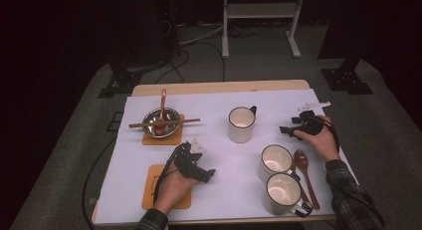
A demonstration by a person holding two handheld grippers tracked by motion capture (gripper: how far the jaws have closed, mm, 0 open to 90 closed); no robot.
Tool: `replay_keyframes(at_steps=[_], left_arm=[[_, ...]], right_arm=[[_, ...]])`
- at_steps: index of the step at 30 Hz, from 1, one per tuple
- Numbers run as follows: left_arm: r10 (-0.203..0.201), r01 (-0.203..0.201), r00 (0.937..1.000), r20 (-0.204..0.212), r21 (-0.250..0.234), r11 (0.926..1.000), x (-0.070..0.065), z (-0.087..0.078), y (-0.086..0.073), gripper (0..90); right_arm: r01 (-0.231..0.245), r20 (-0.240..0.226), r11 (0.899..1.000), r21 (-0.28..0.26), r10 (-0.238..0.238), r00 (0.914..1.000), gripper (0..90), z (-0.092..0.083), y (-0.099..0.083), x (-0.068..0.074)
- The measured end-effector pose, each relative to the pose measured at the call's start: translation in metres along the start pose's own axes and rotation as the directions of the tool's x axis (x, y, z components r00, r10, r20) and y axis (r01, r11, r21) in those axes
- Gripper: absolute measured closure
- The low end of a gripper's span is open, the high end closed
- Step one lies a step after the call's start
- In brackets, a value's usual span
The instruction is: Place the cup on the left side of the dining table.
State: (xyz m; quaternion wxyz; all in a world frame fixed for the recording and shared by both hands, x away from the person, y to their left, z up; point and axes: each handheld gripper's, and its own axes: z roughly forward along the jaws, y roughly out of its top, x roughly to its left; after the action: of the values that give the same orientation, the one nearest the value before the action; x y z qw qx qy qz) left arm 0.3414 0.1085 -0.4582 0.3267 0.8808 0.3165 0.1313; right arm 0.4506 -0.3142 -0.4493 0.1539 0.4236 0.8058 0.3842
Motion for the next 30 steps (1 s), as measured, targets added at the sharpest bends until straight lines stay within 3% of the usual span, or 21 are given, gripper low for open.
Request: replay_keyframes(at_steps=[11,15,30], left_arm=[[0.003,-0.003,1.0,-0.006,0.001,1.0,0.0,0.0,0.0,0.0],[-0.035,0.036,0.9991,0.024,-0.047,0.9982,-0.001,-0.002,0.001,0.0],[-0.017,0.021,0.9994,0.031,-0.138,0.9903,0.003,-0.009,0.029,0.0]], right_arm=[[0.019,0.048,0.999,0.036,-0.02,0.9986,18.6,0.005,-0.012,0.001],[0.039,0.059,0.999,0.029,-0.041,0.9974,16.4,0.006,-0.014,0.003],[0.04,0.058,0.999,0.021,-0.041,0.9975,16.4,0.006,-0.015,0.003]])
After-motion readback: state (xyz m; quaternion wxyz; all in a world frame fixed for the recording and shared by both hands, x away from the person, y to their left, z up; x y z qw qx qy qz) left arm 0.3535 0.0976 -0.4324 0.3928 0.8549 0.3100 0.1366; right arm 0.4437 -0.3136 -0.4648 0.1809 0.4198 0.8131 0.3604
